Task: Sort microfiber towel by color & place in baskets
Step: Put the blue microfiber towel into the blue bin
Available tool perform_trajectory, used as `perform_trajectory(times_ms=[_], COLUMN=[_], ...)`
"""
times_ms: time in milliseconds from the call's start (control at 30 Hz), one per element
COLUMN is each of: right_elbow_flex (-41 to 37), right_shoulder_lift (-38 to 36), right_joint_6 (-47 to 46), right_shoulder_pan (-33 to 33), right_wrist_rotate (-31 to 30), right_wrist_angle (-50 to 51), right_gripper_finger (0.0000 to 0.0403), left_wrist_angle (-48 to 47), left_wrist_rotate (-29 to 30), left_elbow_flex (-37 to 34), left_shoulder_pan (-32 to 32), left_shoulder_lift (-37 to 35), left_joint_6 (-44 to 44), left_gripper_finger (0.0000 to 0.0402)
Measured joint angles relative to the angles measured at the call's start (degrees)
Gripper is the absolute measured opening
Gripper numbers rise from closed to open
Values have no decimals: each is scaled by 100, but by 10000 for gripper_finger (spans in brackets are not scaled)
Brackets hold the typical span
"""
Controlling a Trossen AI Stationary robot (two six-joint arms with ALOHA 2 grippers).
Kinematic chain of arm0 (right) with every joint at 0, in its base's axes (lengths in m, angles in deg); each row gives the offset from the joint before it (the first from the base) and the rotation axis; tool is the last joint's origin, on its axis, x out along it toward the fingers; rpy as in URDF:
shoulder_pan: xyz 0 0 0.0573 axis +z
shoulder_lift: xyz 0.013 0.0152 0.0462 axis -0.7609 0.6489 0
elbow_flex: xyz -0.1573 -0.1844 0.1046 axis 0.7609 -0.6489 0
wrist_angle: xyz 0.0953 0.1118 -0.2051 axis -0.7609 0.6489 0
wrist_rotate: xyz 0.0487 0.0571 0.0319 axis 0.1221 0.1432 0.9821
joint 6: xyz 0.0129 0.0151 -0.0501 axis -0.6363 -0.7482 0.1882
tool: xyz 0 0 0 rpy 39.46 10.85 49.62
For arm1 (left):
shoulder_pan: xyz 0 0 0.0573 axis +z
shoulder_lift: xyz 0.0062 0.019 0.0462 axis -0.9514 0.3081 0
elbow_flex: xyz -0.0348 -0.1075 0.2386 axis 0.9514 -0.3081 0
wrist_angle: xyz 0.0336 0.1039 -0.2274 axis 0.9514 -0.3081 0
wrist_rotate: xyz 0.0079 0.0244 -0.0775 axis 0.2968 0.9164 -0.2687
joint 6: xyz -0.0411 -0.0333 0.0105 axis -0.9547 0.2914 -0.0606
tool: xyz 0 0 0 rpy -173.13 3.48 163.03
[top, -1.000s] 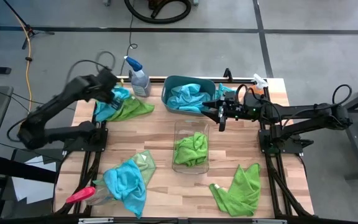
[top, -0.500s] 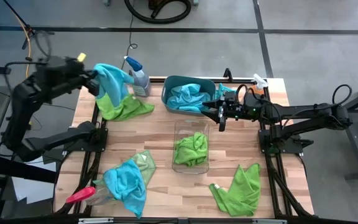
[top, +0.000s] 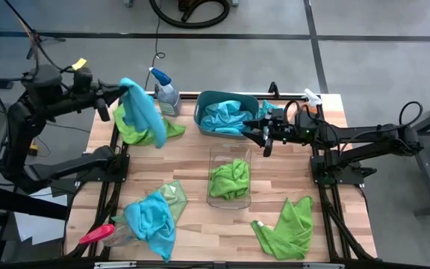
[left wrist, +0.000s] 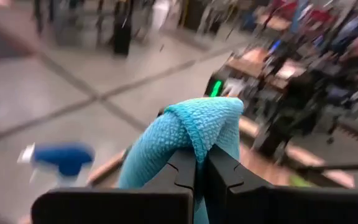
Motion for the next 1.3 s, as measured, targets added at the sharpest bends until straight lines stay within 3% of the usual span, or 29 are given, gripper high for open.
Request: perform_trajectory(times_ms=[267,467,767,867,967,1100,1300], right_elbow_flex=[0,0,0,2,172,619,1380], right_shoulder_lift=[0,0,0,-2,0,-2,-2], right_joint_6=[0,0,-123,-401,-542,49,980], right_shoulder_pan=[0,0,0,0,77,339,554], right_wrist_rotate=[9,9,239,671,1027,995,618], right_wrist_angle=[-48,-50,-485,-876,-957,-567,552], right_gripper_finger=[206,206,206,206,206,206,206], left_wrist_angle=[1137,1644,2418,2589,2805,3329,4602], left_wrist_rotate=[106,638,700,787,1331,1767,1866], left_elbow_flex=[2,2,-7,-7,-7,-95,-1098], left_shoulder_pan=[-817,-2053,-3710,-4116,-4477,-4751,-4725], left_shoulder_lift=[467,1412,2764,2875,2881,2865,2780], left_joint_6=[16,404,597,557,498,530,195], left_gripper_finger=[0,0,0,0,0,0,0])
